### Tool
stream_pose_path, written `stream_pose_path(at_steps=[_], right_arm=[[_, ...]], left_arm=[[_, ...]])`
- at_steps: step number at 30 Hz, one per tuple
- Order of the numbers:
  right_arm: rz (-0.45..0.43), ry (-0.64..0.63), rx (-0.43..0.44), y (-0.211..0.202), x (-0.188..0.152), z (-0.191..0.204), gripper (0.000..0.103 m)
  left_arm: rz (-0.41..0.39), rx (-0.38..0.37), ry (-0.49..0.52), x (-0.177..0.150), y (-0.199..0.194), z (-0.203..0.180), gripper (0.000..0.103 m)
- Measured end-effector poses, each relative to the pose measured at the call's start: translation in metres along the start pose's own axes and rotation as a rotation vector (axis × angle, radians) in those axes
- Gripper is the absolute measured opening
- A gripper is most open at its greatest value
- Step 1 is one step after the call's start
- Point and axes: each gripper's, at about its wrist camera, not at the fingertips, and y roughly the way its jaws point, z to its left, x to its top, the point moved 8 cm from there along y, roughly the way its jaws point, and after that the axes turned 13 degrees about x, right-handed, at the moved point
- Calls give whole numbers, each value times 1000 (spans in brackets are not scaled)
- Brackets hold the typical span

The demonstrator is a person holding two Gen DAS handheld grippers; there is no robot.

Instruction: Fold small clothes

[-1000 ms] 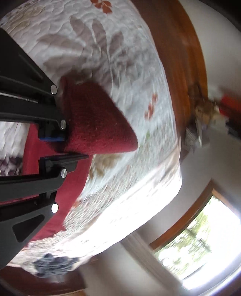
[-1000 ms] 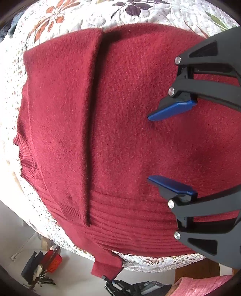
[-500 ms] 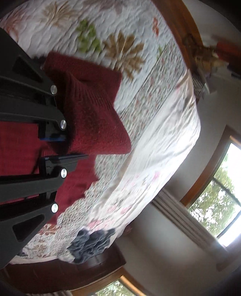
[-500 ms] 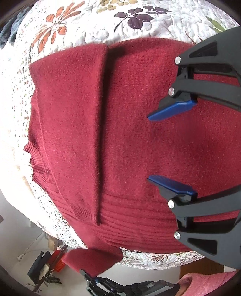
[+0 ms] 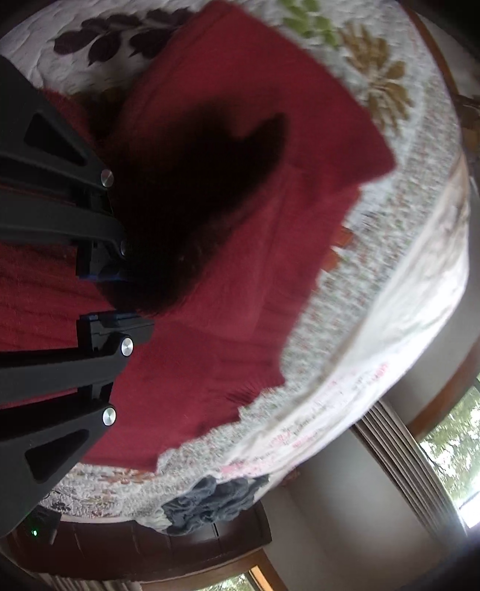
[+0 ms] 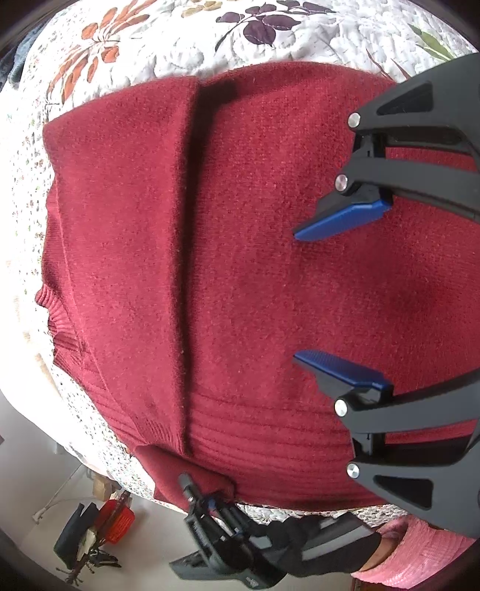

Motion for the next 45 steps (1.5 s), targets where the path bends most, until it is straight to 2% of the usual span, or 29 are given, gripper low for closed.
stream_pose_path(at_steps=[4, 8, 12, 14, 17, 20, 24, 27, 31, 33, 34, 35, 41, 45], right_arm=[[8, 2, -4, 4, 0, 1, 61], [14, -9, -6, 3, -1, 3, 61], [15, -11, -13, 5, 2, 5, 61], [17, -9, -10, 7, 4, 9, 61], [17, -7, 7, 10, 5, 17, 61], [25, -23, 4, 11, 4, 24, 61], [36, -39, -7, 14, 7, 28, 61], [35, -44, -4, 16, 12, 34, 61], [37, -72, 26, 22, 28, 59, 61], [44, -83, 65, 27, 38, 76, 61], [53, -91, 90, 33, 46, 90, 61], [63, -97, 107, 40, 53, 103, 61], [134, -95, 190, 96, 92, 166, 61], [181, -57, 209, 135, 105, 186, 61]], left_arm=[[37, 0, 29, -16, 8, 2, 15], [33, -33, 124, -34, -27, 0, 17], [-84, -67, 146, -22, -81, 2, 19], [-120, -86, 151, -6, -93, -6, 29], [-98, -71, 150, 14, -77, -12, 29], [-25, -41, 115, 21, -41, -6, 28], [49, 16, 85, 13, -2, 16, 25], [55, 20, 95, 6, 11, 23, 21], [52, -21, 83, 9, -8, 23, 21], [-18, -32, 99, 20, -34, 26, 30], [-44, -25, 103, 25, -43, 28, 38], [-77, -15, 102, 33, -55, 35, 40], [-136, 98, 91, 63, -80, 80, 40], [-132, 125, 65, 70, -83, 108, 41]])
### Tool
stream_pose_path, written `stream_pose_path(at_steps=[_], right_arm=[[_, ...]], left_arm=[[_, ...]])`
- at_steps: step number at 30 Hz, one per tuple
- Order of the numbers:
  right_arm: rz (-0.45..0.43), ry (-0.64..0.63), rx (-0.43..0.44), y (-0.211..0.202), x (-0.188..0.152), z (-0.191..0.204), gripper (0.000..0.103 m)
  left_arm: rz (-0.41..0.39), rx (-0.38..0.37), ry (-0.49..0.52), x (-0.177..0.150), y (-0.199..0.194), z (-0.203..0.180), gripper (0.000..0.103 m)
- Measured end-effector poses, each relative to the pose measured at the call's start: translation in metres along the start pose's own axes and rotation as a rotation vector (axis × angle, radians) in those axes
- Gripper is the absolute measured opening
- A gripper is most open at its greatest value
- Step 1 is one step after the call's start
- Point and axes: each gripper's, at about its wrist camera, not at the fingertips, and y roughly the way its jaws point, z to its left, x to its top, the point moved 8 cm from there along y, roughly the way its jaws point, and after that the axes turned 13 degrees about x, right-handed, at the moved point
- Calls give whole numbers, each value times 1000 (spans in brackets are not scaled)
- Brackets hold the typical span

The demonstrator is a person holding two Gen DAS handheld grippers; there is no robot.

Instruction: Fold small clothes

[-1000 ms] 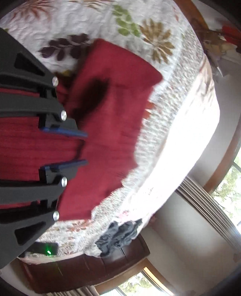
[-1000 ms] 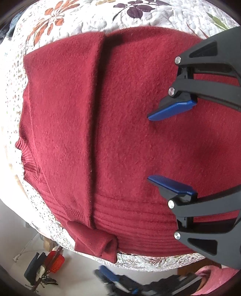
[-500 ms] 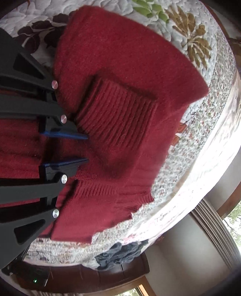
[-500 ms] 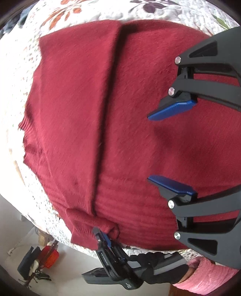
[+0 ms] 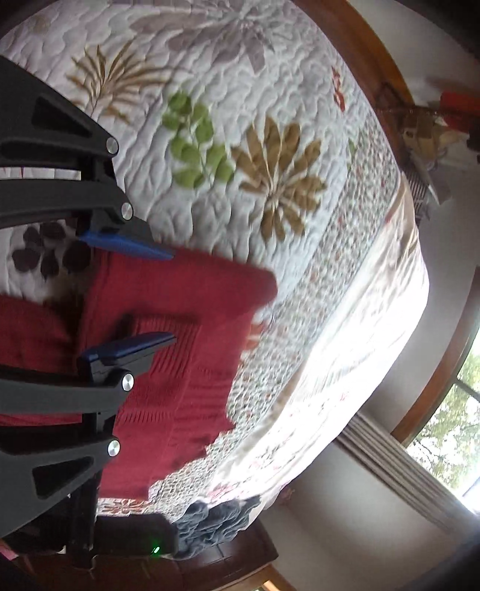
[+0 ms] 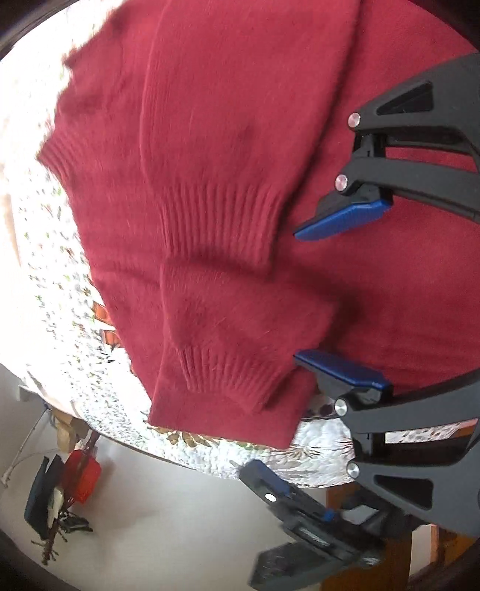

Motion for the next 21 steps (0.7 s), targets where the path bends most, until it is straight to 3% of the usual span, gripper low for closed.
stream_pose_path(at_steps=[1, 4, 7, 11, 15, 21], right_arm=[[15, 13, -7, 10, 4, -1, 57], [51, 35, 15, 29, 6, -1, 29], [40, -7, 6, 25, 8, 5, 14], [-42, -59, 40, -20, 14, 16, 12], [-125, -93, -3, -77, 19, 6, 12], [-175, -58, -102, -135, 16, -52, 12]], left_arm=[[2, 4, -7, 1, 0, 6, 41], [10, 14, -22, 1, 3, 17, 42], [16, 17, -20, 2, 4, 20, 42], [20, 1, 0, 1, 6, 2, 42], [31, -7, 58, -4, 10, -31, 42], [60, 20, 160, -26, 30, -85, 43]])
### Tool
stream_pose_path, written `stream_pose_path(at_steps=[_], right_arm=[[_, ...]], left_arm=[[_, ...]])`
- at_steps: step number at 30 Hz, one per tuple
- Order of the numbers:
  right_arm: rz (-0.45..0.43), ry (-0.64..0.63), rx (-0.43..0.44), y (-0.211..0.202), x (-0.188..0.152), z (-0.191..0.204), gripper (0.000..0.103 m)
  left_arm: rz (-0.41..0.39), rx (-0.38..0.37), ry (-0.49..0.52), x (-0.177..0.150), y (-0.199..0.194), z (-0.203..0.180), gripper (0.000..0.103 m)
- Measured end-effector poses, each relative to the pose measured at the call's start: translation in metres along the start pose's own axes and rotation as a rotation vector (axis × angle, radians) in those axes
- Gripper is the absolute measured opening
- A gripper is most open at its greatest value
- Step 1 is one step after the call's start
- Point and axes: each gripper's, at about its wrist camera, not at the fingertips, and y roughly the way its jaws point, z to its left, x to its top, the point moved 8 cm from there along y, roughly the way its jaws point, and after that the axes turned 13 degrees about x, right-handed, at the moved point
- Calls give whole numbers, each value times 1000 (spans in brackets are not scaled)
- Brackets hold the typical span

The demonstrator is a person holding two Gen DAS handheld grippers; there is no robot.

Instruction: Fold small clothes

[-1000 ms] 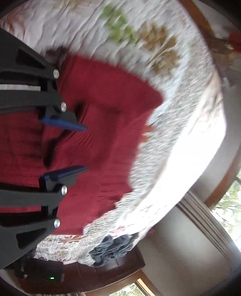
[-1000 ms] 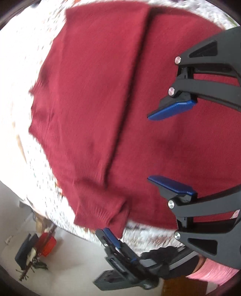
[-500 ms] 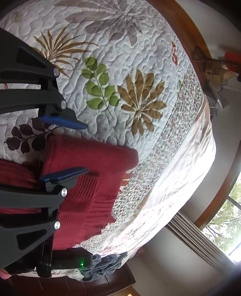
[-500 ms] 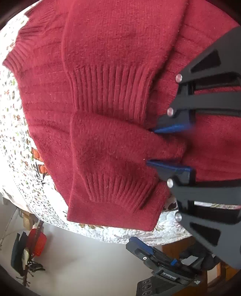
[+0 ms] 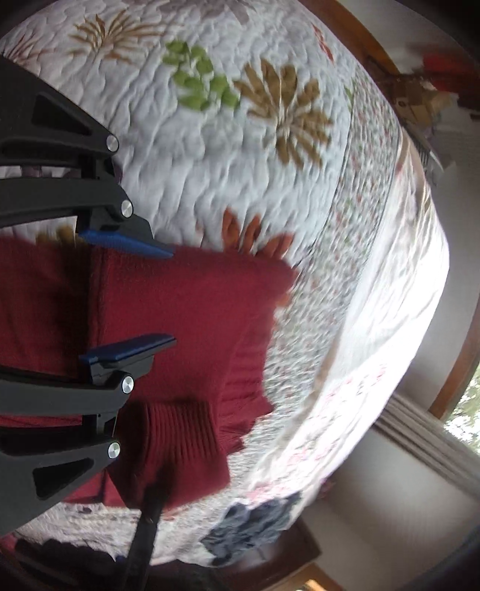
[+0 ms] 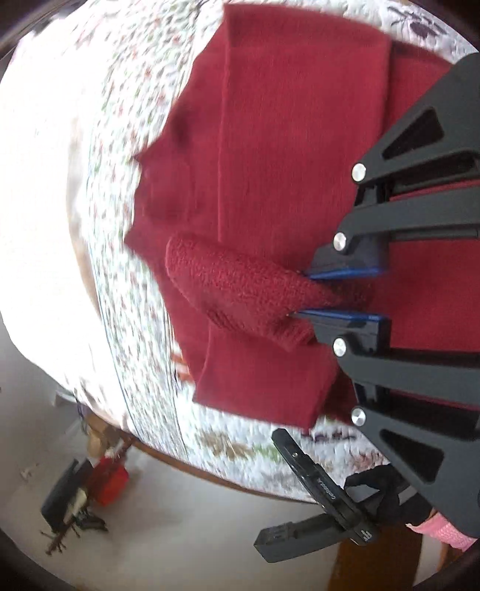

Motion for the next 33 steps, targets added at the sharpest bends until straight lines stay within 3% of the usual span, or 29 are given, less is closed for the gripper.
stream_pose_path(at_steps=[6, 14, 19, 22, 25, 28, 31, 33], right_arm=[[35, 97, -27, 22, -16, -53, 12], [65, 145, -49, 46, -27, -68, 18], [17, -45, -178, 15, -18, -35, 37], [-6, -128, -161, 5, -13, -9, 43], [59, -215, -120, 25, -17, 19, 50], [112, -284, -184, 53, -18, 27, 50], [153, -274, -222, 75, -17, 16, 50], [177, -274, -263, 86, -17, 7, 42]], left_arm=[[51, 80, 60, -15, 35, -20, 43], [63, 101, 77, -16, 47, -20, 43], [46, 59, 49, -10, 26, -18, 43], [3, 22, 49, -3, 5, -26, 43], [19, -22, 75, -2, 3, -43, 44], [46, -28, 87, -6, 15, -55, 44], [90, -11, 81, -13, 36, -56, 43], [116, 4, 71, -19, 51, -54, 43]])
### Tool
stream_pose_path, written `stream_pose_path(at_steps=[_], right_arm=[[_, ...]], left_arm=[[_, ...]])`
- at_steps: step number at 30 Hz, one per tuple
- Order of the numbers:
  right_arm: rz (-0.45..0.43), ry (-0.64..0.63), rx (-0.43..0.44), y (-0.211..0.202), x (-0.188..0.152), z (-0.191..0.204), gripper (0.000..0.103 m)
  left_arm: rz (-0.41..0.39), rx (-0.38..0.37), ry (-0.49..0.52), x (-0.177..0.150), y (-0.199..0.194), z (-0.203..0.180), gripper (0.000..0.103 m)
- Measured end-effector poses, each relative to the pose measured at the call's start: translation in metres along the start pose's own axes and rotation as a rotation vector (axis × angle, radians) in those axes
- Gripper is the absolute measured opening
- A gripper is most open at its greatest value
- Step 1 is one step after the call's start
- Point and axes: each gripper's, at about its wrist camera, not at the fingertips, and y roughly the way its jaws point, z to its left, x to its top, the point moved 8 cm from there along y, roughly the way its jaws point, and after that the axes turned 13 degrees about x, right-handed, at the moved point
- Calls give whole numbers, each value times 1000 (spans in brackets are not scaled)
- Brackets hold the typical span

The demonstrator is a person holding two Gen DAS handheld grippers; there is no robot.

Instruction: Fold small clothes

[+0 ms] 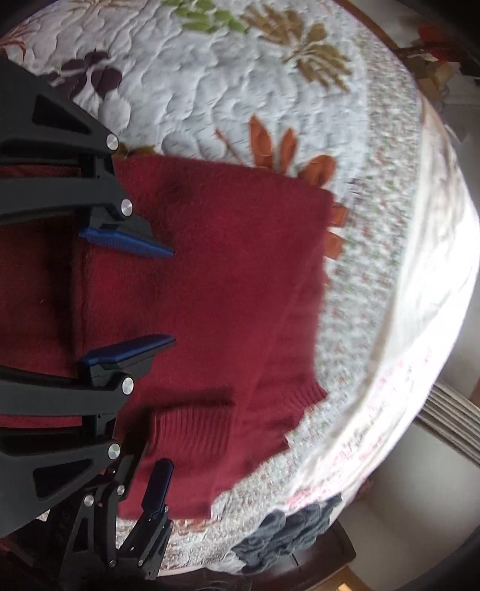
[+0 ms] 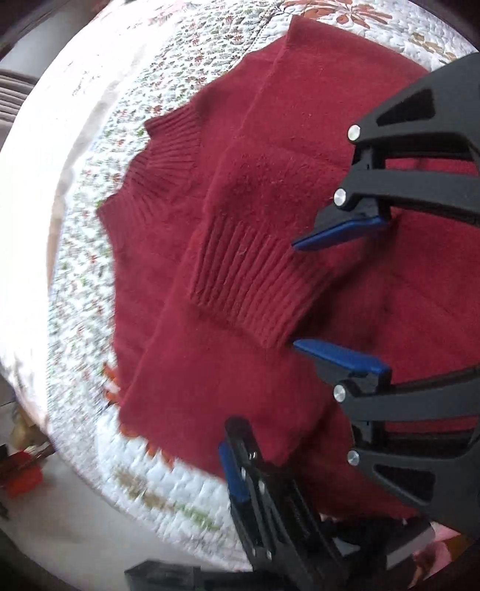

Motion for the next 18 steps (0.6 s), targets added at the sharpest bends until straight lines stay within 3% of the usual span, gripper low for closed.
stream_pose_path(at_steps=[2, 5, 11, 18], right_arm=[[10, 18, -22, 6, -3, -10, 19], [-49, 114, 65, -7, -7, -23, 7], [-215, 351, 173, -66, -27, -80, 8], [-228, 508, 143, -82, -73, -146, 9]], left_arm=[[2, -3, -1, -3, 6, 1, 43], [-8, -4, 13, -5, 7, 0, 44], [-7, -14, 5, -5, 8, 2, 43], [-16, 13, 18, -6, 9, -1, 44]])
